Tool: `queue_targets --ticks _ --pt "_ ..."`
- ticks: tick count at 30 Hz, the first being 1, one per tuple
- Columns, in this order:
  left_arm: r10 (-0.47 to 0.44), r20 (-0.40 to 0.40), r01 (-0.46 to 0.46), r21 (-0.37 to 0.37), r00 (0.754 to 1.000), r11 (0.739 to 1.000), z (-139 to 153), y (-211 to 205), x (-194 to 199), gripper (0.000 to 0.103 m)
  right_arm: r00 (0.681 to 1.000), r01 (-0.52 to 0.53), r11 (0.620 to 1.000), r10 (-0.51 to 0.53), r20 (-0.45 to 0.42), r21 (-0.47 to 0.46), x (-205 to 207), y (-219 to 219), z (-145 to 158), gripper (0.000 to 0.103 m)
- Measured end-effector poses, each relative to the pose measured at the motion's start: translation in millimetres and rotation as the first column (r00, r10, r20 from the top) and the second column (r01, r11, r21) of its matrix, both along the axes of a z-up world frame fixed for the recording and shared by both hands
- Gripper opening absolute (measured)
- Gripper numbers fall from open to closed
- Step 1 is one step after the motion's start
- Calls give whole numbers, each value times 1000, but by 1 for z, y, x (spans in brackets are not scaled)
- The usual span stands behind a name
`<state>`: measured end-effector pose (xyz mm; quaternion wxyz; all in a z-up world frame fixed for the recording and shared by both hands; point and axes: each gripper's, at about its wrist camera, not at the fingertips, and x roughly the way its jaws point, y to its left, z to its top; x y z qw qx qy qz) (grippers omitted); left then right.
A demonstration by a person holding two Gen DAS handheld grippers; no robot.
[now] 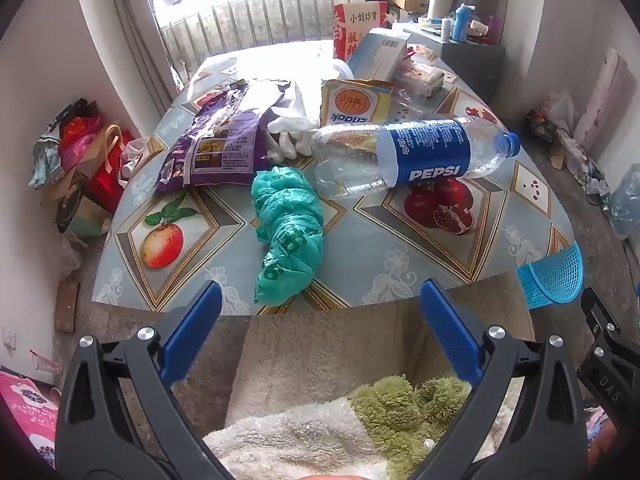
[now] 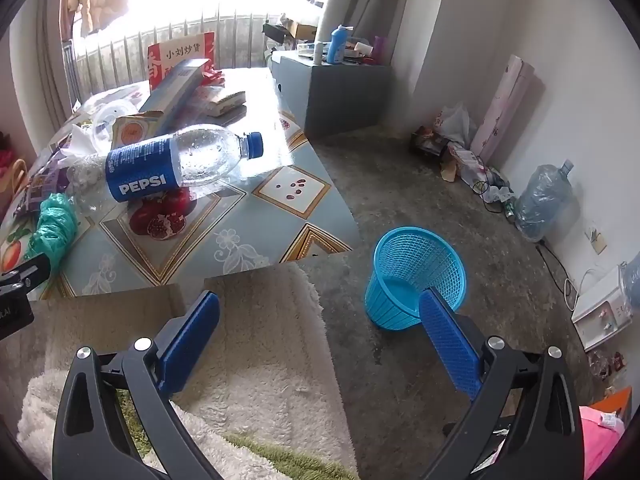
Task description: Collect trash
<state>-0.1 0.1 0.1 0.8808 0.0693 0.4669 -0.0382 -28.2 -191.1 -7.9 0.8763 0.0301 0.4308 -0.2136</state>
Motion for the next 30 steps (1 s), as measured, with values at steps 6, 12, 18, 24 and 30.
queue_targets --ticks 6,12,18,24,30 --pt "2 -5 -2 1 1000 1000 0 1 0 96 1000 -6 1000 6 0 11 0 -3 0 97" --pt "1 -2 -1 2 1000 1000 -1 1 3 96 1000 -6 1000 6 2 3 1 1 1 97" --pt "3 -2 -3 6 1000 1000 -1 1 2 96 1000 -10 1000 10 1 0 3 4 3 97" --pt "5 -5 -4 6 1000 1000 0 4 2 96 1000 -3 1000 3 3 6 1 1 0 97" --pt "6 -6 -6 8 1000 1000 0 8 1 96 1000 -4 1000 4 2 7 1 1 0 97"
